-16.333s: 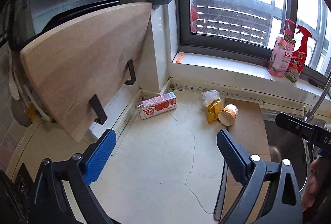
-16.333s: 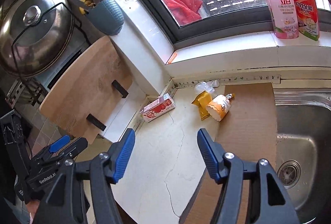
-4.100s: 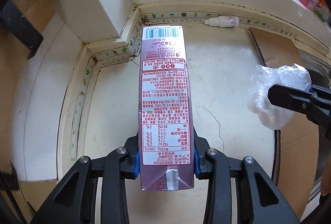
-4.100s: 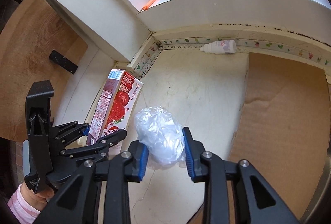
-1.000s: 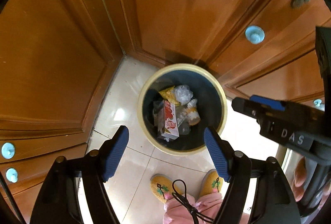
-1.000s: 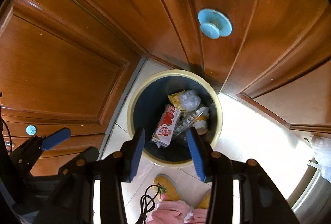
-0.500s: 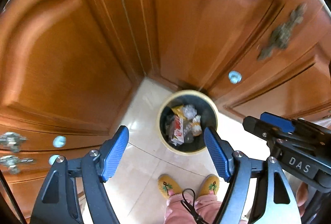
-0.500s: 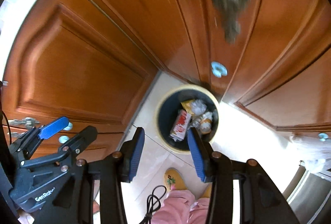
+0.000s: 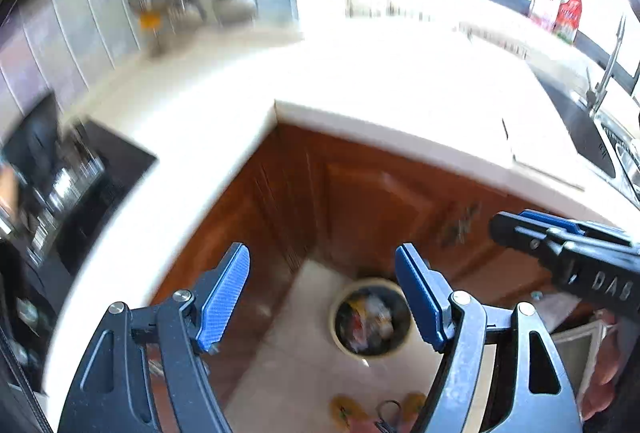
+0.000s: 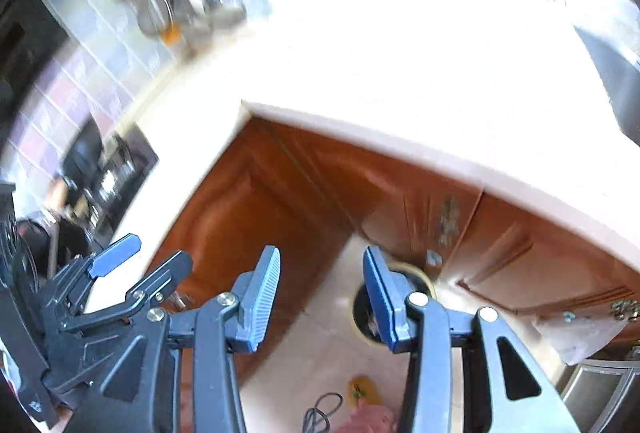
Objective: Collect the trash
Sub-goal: 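Raise both tools back up toward the counter, then move the right tool toward the small white dropper bottle by the wall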
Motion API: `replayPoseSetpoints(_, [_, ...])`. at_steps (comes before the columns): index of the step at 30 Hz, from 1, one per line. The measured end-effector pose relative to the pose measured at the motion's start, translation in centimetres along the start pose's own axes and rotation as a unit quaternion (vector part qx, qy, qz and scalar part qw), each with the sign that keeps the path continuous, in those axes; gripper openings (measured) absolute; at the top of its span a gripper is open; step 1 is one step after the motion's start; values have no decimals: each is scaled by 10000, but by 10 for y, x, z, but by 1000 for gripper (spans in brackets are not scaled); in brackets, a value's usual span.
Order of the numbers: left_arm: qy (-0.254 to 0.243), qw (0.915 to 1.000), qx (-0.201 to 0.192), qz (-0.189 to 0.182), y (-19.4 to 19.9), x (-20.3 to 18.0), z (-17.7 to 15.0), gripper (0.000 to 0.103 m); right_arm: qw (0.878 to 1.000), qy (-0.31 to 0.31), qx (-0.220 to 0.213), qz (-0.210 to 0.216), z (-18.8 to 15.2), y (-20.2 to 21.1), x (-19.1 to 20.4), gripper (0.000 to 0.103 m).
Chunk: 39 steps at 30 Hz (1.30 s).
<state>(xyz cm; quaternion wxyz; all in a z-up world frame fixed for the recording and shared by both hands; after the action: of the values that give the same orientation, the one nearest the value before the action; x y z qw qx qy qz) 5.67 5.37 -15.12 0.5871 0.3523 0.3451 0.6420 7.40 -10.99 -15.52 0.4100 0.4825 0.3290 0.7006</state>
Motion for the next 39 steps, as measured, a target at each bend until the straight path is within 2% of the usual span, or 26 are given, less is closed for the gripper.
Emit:
replayPoseSetpoints(4, [-51,9985,-548,45,45,14,27,74,9990,8,-444,-86,19,36,14,44])
replayPoseSetpoints(8, [-124,9952,-971,-22,73,18,55,74,9970,17,-744,-215,35,63,21,44])
replayPoseSetpoints(14, [-272,9865,-1606,-167,117,13,97,75,9909,56,-1278,-430,64,103,29,44])
replayPoseSetpoints(18, [-277,9807,-1924,-222,146,4,120,82,9859,203,-1567,-548,81,127,36,44])
replayPoseSetpoints(21, [-353,9765,-2120,-142,165,-5,135,83,9836,265,-1691,-564,96,145,35,44])
replayPoseSetpoints(30, [-669,9703,-2315,195,188,-28,200,83,9795,330,-1911,-548,157,188,18,44])
replayPoseSetpoints(39, [-950,9678,-2258,580,149,-81,301,83,9844,308,-1723,-192,256,182,-43,44])
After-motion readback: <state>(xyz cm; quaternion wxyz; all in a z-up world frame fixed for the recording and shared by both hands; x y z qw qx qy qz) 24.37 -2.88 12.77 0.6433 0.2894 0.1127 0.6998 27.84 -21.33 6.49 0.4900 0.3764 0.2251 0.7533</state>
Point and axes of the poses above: each gripper's, at about its wrist camera, not at the fingertips, and y roughly against the way its jaws point, x to its left, z to its top, the point moved 5 cm from there along -y, roughly the way its jaws point, and after that the axes turned 8 degrees about x, right-handed, at the moved point
